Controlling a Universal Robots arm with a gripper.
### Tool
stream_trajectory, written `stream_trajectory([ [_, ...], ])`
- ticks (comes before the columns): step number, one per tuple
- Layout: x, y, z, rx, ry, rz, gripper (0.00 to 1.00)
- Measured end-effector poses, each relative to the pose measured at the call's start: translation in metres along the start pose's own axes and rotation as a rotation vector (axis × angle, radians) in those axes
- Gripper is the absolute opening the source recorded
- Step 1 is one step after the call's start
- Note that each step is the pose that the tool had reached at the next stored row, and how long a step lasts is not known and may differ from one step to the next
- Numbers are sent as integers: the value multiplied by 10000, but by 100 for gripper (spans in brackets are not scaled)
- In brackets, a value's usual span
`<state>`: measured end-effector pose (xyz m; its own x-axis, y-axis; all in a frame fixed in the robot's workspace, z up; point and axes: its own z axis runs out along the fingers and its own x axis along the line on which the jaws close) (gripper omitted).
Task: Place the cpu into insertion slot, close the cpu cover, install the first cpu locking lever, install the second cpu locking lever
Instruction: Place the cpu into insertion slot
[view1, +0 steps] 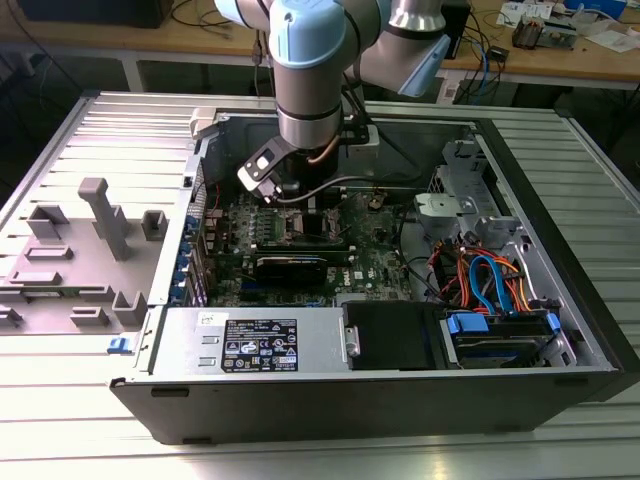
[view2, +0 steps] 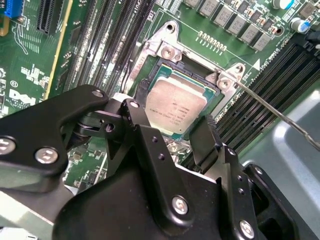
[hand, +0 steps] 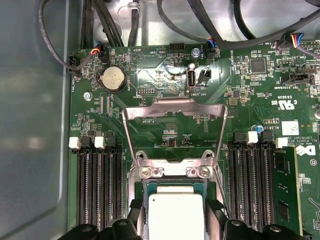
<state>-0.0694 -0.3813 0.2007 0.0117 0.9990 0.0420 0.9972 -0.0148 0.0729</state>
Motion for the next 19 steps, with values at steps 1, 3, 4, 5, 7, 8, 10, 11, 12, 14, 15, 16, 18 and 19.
stream_trajectory([
  [1, 0, 0, 0, 2, 1, 0, 61],
  [3, 0, 1, -1, 3, -1, 0, 61],
  [4, 0, 1, -1, 4, -2, 0, 61],
  [5, -1, 1, -1, 4, -9, -1, 61],
  [7, -1, 1, -1, 4, -10, -2, 61],
  [8, 0, 1, -1, 4, -10, -2, 61],
  [10, 0, 2, -10, 4, -11, -1, 61],
  [11, 0, 2, -15, 4, -11, -1, 61],
  [12, 0, 2, -22, 6, -11, -1, 61],
  [14, 1, 2, -24, 6, -9, -1, 61],
  [15, 1, 2, -25, 7, -13, -1, 61],
  [16, 0, 2, -25, 7, -17, -1, 61],
  [18, 1, 3, -27, 8, -19, -2, 61],
  [19, 1, 3, -35, 13, -18, -1, 61],
])
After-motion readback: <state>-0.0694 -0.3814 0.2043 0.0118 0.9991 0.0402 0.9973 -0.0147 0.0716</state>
